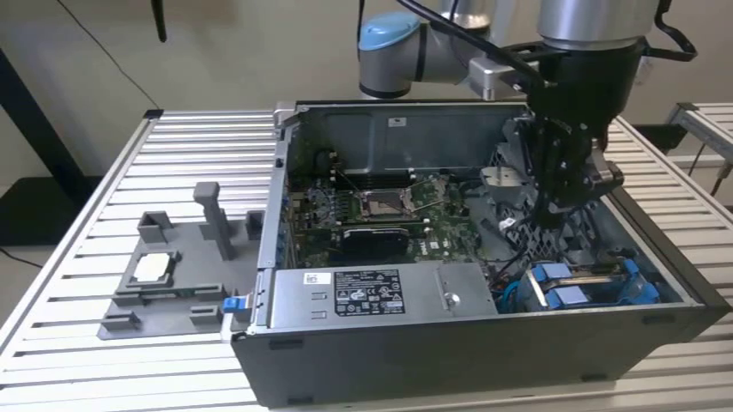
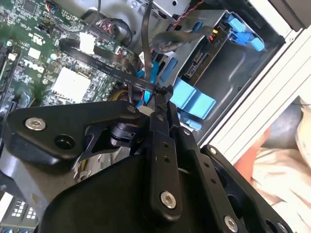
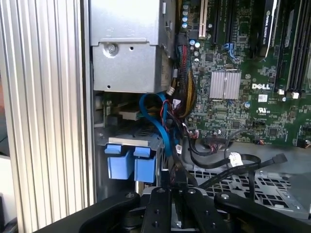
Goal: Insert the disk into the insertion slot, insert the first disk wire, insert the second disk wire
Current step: 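Insert the second disk wire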
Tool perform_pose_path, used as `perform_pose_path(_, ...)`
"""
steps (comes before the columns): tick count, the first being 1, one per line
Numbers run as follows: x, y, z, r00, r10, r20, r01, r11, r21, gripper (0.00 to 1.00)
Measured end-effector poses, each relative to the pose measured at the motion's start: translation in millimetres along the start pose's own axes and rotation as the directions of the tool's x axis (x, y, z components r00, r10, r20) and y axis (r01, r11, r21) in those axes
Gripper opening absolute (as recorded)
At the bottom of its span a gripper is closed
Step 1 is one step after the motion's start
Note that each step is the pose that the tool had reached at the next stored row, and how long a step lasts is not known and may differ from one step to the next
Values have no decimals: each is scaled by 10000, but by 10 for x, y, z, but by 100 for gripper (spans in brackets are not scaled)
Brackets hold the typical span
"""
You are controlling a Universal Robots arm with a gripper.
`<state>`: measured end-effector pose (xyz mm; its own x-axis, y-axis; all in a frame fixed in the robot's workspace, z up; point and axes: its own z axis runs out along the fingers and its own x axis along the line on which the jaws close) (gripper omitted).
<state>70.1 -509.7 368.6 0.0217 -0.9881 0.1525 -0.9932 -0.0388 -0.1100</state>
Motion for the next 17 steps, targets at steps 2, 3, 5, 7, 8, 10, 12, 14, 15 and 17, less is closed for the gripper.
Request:
perform_pose_path(2,57,1,10,9998,20,177,-20,10000,4,16)
perform_pose_path(3,87,2,16,9997,31,262,-31,10000,6,16)
perform_pose_path(5,156,3,28,9994,38,337,-38,10000,2,16)
perform_pose_path(7,207,-20,43,9993,40,379,-39,10000,-24,16)
perform_pose_path(8,224,-40,49,9992,42,401,-41,10000,-32,16)
perform_pose_path(10,246,-94,59,9989,48,458,-46,10000,-41,16)
perform_pose_path(12,259,-153,69,9985,56,546,-54,10000,-45,16)
perform_pose_path(14,270,-202,81,9974,76,716,-73,10000,-43,16)
perform_pose_path(15,276,-220,86,9965,90,834,-86,10000,-41,16)
perform_pose_path(17,290,-240,95,9934,124,1142,-121,9999,-37,16)
